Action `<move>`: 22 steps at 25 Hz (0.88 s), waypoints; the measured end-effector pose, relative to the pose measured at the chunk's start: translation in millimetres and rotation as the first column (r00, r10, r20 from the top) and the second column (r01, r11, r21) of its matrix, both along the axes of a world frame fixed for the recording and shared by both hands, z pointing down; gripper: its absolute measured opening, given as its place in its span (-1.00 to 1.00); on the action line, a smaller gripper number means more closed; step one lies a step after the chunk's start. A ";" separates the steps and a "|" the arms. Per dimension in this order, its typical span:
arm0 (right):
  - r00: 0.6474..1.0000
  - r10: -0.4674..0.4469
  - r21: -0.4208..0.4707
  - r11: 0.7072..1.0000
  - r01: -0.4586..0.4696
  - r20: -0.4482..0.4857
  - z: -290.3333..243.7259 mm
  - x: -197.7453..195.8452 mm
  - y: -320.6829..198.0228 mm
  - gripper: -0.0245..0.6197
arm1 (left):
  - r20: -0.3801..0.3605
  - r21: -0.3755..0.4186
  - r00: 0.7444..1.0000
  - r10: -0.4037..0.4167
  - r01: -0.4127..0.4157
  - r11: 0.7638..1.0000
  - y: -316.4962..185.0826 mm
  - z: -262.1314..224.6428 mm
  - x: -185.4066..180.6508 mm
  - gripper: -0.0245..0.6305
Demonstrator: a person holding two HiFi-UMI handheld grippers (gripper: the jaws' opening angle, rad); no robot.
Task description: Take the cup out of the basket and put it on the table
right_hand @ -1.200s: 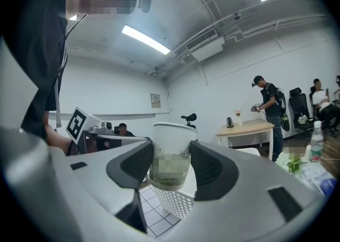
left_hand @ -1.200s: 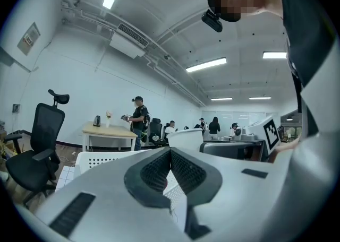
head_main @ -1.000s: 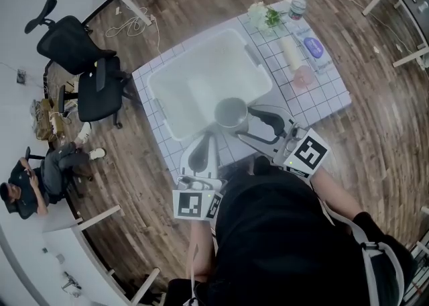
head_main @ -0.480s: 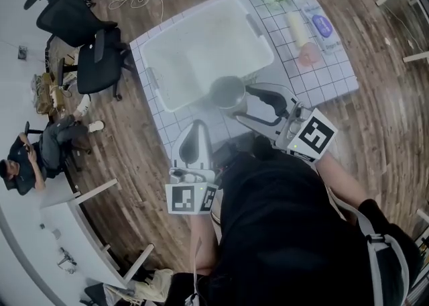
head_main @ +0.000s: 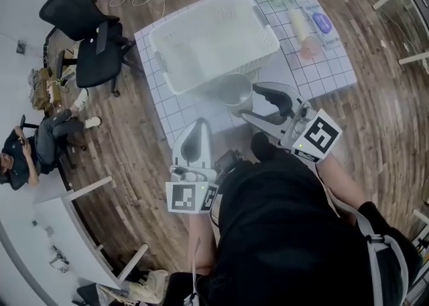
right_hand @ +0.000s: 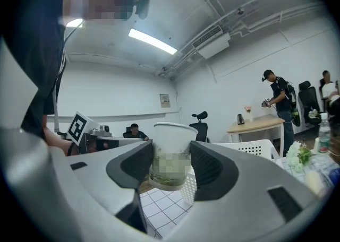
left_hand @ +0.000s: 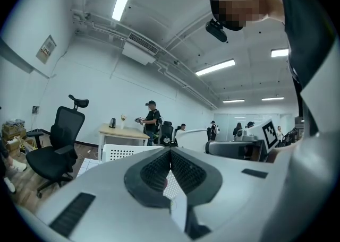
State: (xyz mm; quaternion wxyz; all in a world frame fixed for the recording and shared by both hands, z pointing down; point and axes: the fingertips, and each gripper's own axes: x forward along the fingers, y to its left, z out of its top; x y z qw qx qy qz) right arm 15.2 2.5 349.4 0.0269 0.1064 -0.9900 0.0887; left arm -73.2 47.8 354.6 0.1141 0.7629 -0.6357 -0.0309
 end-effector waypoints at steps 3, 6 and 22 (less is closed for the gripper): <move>1.000 -0.001 0.006 1.000 0.001 -0.003 -3.5 -5.6 22.6 -0.20 | -0.005 0.003 1.000 0.015 -0.015 1.000 20.6 -2.1 -1.8 -0.90; 1.000 0.007 0.010 1.000 -0.007 0.006 -9.1 -7.6 46.5 -0.20 | -0.005 0.010 1.000 0.031 -0.031 0.999 42.2 -4.5 -2.7 -0.90; 0.995 0.095 -0.036 0.995 -0.095 0.004 -3.9 29.0 160.9 -0.20 | -0.030 0.012 0.983 0.179 -0.178 0.984 135.5 9.3 36.5 -0.90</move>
